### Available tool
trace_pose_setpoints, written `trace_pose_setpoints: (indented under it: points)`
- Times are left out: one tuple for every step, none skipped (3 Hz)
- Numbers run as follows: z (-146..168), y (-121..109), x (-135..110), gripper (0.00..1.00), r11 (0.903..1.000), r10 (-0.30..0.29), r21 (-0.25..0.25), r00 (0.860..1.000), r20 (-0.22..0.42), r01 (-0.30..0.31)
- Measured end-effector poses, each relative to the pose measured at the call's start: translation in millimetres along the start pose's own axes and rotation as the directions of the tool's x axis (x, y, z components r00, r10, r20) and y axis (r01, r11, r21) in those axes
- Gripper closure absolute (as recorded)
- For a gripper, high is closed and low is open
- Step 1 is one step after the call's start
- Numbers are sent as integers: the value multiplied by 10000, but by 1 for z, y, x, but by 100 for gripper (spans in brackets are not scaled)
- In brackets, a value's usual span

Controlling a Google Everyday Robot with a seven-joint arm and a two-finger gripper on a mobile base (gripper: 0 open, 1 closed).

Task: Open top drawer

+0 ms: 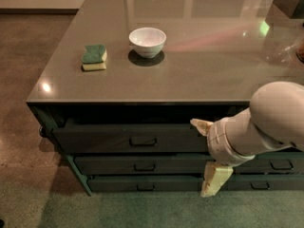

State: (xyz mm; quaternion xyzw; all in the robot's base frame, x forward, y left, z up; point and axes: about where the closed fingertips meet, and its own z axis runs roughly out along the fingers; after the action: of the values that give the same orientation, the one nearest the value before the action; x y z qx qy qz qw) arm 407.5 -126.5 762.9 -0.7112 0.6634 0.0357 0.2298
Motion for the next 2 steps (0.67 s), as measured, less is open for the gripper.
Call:
trace_pose_setpoints:
  points:
    - [17,7,-2,0,9995,-241,212,9983,-534,252]
    - [33,8,9,0,9953,91,965,9912,-1319,37]
